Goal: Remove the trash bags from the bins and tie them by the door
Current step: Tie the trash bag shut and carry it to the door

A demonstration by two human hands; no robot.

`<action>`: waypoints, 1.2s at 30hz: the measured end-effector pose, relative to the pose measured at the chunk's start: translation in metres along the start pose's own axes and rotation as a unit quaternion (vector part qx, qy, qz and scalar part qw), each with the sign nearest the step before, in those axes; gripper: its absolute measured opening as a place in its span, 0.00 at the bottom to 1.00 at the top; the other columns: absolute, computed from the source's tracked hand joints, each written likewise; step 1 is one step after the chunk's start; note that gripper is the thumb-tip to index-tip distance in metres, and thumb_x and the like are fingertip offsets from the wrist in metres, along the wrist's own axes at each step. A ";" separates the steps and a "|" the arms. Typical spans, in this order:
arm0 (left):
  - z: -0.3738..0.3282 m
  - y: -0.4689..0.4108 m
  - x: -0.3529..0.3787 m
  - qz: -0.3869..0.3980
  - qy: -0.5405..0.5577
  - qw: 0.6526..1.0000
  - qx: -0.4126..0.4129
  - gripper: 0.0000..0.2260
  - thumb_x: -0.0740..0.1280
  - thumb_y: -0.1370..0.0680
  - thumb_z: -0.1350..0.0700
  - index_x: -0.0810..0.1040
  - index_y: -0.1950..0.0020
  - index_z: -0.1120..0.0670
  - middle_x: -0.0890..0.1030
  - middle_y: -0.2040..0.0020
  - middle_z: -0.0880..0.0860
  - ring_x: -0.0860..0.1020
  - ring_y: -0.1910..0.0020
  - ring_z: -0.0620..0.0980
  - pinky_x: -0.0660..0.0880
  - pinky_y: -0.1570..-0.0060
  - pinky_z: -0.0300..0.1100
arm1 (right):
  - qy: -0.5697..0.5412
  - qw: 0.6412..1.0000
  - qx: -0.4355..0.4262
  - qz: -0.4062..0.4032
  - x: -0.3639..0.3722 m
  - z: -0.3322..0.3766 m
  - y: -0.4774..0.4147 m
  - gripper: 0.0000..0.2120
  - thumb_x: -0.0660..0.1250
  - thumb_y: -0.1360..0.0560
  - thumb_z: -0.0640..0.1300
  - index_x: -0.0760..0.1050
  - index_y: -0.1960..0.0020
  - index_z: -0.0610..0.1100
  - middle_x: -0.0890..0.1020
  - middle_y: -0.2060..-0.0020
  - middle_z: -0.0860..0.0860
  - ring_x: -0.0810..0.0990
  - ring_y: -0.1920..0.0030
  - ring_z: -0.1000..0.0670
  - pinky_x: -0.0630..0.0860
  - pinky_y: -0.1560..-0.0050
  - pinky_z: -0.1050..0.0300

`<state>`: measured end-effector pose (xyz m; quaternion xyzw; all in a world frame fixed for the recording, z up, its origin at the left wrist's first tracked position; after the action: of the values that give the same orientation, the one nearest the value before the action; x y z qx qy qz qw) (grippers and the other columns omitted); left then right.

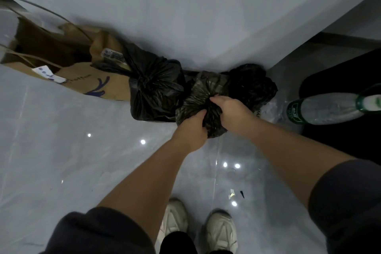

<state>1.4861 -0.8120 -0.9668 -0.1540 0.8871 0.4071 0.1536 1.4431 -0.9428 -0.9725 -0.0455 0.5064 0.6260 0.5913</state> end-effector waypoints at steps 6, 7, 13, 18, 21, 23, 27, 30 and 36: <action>-0.022 0.043 -0.041 -0.026 -0.042 0.999 0.002 0.22 0.60 0.22 0.61 0.66 0.28 0.54 0.75 0.35 0.56 0.74 0.38 0.53 0.69 0.40 0.40 | 0.023 0.999 0.021 0.034 -0.027 0.029 0.030 0.31 0.59 0.24 0.32 0.55 0.23 0.44 0.58 0.24 0.46 0.60 0.26 0.47 0.57 0.26 0.55; -0.028 0.052 -0.049 -0.034 -0.048 0.998 0.003 0.20 0.61 0.22 0.60 0.68 0.29 0.55 0.76 0.37 0.55 0.74 0.39 0.53 0.71 0.41 0.41 | 0.022 0.999 0.024 0.034 -0.032 0.036 0.037 0.31 0.59 0.23 0.33 0.55 0.23 0.45 0.58 0.24 0.46 0.61 0.26 0.46 0.59 0.26 0.53; -0.066 0.121 -0.086 -0.071 -0.060 0.996 0.009 0.22 0.64 0.23 0.59 0.67 0.29 0.55 0.74 0.34 0.55 0.72 0.36 0.52 0.69 0.36 0.44 | -0.003 0.999 0.029 -0.014 -0.068 0.089 0.088 0.26 0.59 0.24 0.36 0.64 0.27 0.47 0.68 0.30 0.47 0.72 0.35 0.44 0.72 0.37 0.47; -0.109 0.195 -0.116 -0.141 -0.011 0.990 0.017 0.21 0.67 0.24 0.58 0.70 0.31 0.55 0.75 0.36 0.53 0.73 0.37 0.48 0.68 0.41 0.37 | -0.137 0.979 0.018 -0.149 -0.115 0.135 0.151 0.17 0.61 0.24 0.39 0.73 0.35 0.46 0.77 0.43 0.49 0.78 0.47 0.49 0.76 0.43 0.48; -0.130 0.245 -0.127 -0.190 0.034 0.981 0.017 0.18 0.67 0.24 0.57 0.72 0.34 0.54 0.77 0.39 0.51 0.74 0.41 0.44 0.66 0.45 0.34 | -0.207 0.960 0.025 -0.189 -0.138 0.164 0.197 0.14 0.62 0.23 0.41 0.75 0.39 0.46 0.79 0.50 0.51 0.78 0.55 0.54 0.77 0.48 0.57; -0.145 0.278 -0.132 -0.222 0.071 0.972 0.011 0.17 0.67 0.24 0.57 0.73 0.36 0.54 0.77 0.41 0.49 0.73 0.43 0.42 0.67 0.46 0.34 | -0.248 0.947 0.014 -0.201 -0.151 0.186 0.229 0.11 0.62 0.23 0.42 0.76 0.41 0.46 0.80 0.53 0.51 0.77 0.57 0.57 0.74 0.53 0.69; -0.171 0.335 -0.136 -0.278 0.141 0.950 0.018 0.14 0.67 0.24 0.57 0.74 0.38 0.52 0.78 0.44 0.45 0.75 0.47 0.40 0.71 0.47 0.34 | -0.315 0.926 -0.004 -0.209 -0.173 0.223 0.287 0.08 0.62 0.22 0.41 0.77 0.45 0.46 0.81 0.57 0.52 0.78 0.58 0.58 0.73 0.56 0.69; -0.187 0.374 -0.136 -0.310 0.176 0.934 0.032 0.13 0.67 0.24 0.57 0.75 0.39 0.51 0.79 0.46 0.44 0.75 0.50 0.35 0.72 0.49 0.31 | -0.351 0.911 0.000 -0.215 -0.180 0.241 0.323 0.07 0.62 0.22 0.40 0.77 0.46 0.46 0.81 0.58 0.54 0.78 0.59 0.58 0.74 0.56 0.67; -0.203 0.462 -0.129 -0.322 0.221 0.920 0.041 0.10 0.67 0.23 0.57 0.76 0.42 0.49 0.80 0.50 0.41 0.76 0.51 0.31 0.72 0.50 0.30 | -0.369 0.908 0.008 -0.197 -0.175 0.272 0.399 0.08 0.61 0.22 0.40 0.77 0.48 0.48 0.83 0.56 0.53 0.81 0.54 0.54 0.76 0.53 0.62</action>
<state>1.3893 -0.6616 -0.4773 -0.5112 0.8168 0.2543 0.0827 1.3283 -0.7929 -0.4946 0.0950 0.2379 0.4646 0.8477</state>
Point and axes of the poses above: each hand's wrist, its own y-axis away from the middle knuckle, its own x-axis out of the palm, z = x × y, the point moved 3 cm from there along -y, towards the middle knuckle
